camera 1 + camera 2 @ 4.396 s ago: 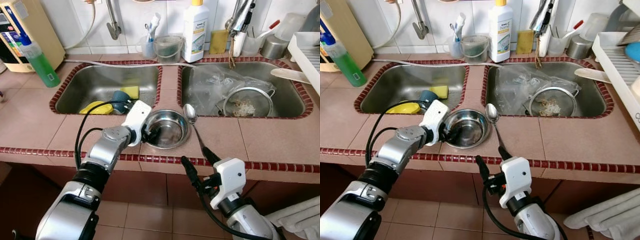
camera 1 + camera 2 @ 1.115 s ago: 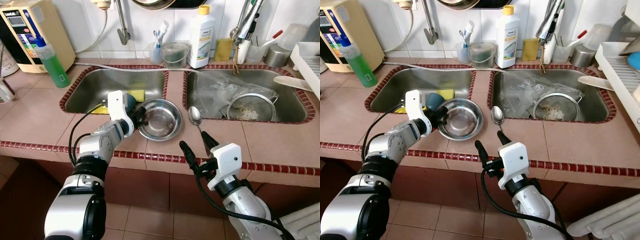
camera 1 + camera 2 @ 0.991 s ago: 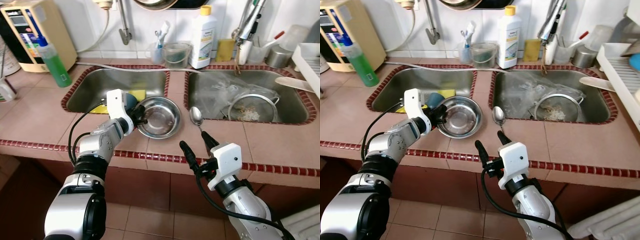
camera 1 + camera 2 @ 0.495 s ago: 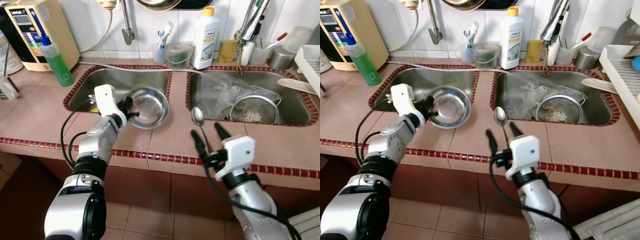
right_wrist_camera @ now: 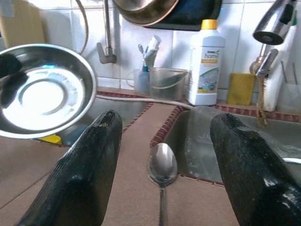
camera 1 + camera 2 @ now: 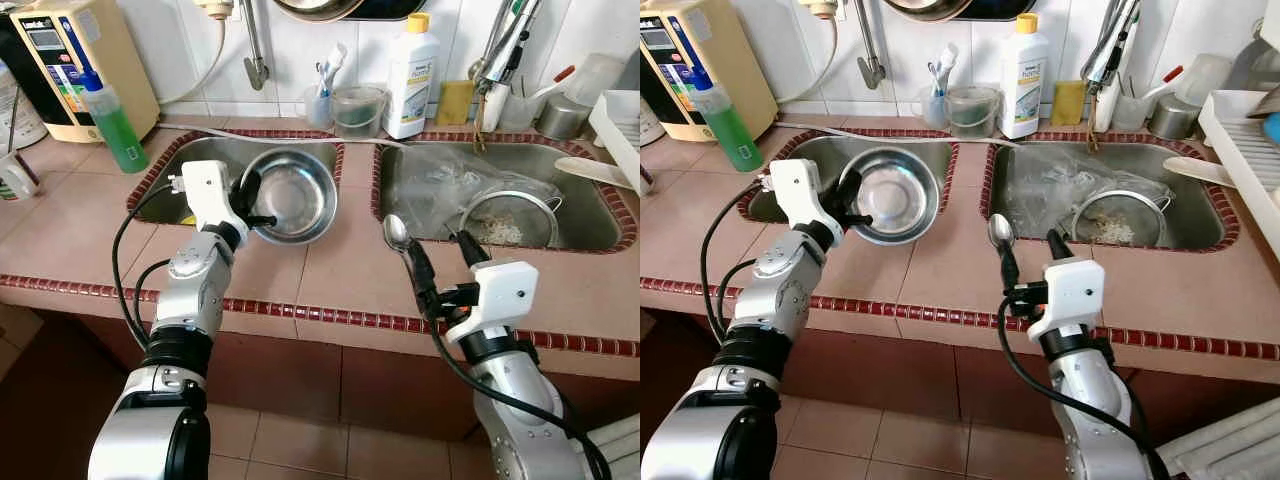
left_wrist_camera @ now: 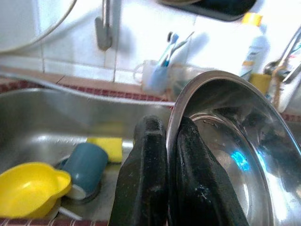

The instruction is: Kitchen organization

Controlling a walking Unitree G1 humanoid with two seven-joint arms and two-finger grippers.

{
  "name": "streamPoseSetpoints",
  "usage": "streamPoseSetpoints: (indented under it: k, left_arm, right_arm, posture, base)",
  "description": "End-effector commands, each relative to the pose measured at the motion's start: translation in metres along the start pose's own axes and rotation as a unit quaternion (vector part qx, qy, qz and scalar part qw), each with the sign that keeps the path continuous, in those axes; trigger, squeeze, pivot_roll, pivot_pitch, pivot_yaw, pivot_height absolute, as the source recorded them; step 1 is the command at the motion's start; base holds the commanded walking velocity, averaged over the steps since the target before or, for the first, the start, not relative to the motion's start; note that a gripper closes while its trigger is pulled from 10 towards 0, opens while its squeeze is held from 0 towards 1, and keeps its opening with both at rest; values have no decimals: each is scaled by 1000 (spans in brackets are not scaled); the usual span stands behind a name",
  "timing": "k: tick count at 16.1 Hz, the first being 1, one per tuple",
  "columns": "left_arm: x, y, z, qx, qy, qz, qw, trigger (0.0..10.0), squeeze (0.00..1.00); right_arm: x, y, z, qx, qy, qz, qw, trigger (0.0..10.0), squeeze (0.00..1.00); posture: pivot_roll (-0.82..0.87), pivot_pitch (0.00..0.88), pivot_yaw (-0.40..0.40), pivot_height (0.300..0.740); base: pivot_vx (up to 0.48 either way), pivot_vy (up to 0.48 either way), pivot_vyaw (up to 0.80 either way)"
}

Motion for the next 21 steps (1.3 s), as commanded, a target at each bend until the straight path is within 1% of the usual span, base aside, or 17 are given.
streamPoseSetpoints:
  k: [1,4,6,11,15,18,21]
  left_arm:
    - [0,-1,11,23,12,-10,1000,10000,0]
    - [-3,-1,17,27,9,-16,999,10000,0]
    - [0,-3,16,29,12,-29,999,10000,0]
    - [7,-4,8,22,4,-42,999,10000,0]
    - [7,-6,5,17,4,-43,999,10000,0]
    - [4,-7,4,16,5,-36,999,10000,0]
    - [2,-8,3,12,8,-33,999,10000,0]
  right_arm:
    - [0,1,0,3,-1,-4,1000,10000,0]
    - [-1,3,1,6,0,-2,1000,10000,0]
    - [-1,2,1,8,1,-1,1000,10000,0]
    - [-2,1,0,8,4,0,1000,10000,0]
    - [-4,0,0,7,4,8,1000,10000,0]
    - [-3,0,0,7,4,7,1000,10000,0]
    - [-5,0,0,7,6,7,1000,10000,0]
  posture:
    - [-183,4,85,740]
    - [-182,0,86,740]
    - [-181,0,87,740]
    - [-184,0,84,740]
    - [-182,0,76,740]
    - [-184,0,73,740]
    - [-185,0,76,740]
  base:
    - [0,0,0]
    - [0,0,0]
    - [0,0,0]
    - [299,0,0]
    - [317,0,0]
    - [321,0,0]
    - [321,0,0]
Point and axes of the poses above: a point about 5 cm out from each wrist's last joint towards the gripper, its own y axis pointing out of the wrist towards the gripper, its own z axis along the axis of the wrist's last joint, x = y × z, the point moved 4 cm from there along y, pointing out of the wrist towards the gripper, and after that the axes turned 13 degrees about -y, right-handed, at the moved point
